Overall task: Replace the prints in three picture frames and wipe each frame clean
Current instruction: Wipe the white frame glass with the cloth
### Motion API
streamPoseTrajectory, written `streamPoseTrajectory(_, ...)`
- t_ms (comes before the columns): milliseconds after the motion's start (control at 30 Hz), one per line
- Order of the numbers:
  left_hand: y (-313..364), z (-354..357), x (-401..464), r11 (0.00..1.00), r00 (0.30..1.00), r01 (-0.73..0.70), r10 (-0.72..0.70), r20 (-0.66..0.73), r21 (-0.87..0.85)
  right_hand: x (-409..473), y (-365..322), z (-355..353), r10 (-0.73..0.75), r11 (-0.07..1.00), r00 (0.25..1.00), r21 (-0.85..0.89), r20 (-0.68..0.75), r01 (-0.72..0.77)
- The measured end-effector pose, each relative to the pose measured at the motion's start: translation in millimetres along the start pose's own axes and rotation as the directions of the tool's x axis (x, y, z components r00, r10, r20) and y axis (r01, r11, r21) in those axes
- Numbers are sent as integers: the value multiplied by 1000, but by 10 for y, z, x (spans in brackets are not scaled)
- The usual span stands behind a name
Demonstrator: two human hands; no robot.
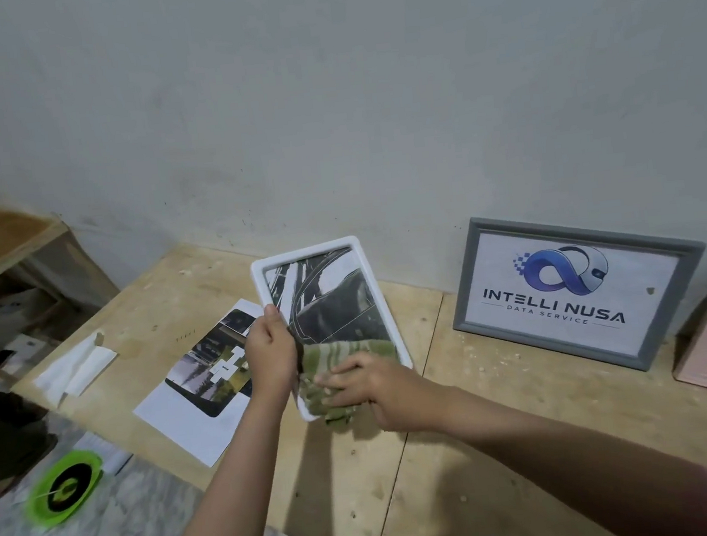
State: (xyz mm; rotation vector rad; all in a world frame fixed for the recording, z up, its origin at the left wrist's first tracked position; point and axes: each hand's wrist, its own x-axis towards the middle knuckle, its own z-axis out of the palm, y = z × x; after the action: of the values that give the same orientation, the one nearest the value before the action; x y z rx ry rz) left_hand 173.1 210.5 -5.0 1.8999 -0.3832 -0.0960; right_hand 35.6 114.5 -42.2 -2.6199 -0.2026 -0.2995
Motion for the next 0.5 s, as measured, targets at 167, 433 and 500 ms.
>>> streamPoseTrajectory(167, -40, -98, -7, 999, 1000, 7, -7, 16, 32, -259, 213, -198, 74, 991, 997, -111, 27, -71)
streamPoseTrajectory(433, -76, -213, -1, 999, 997, -16, 13, 75, 43, -349, 638, -706, 800, 596, 469, 585, -375, -550)
streamPoseTrajectory(500, -50, -163, -27, 996, 990, -62, 54, 134, 60, -185, 609, -784, 895, 364, 377, 879, -239, -307)
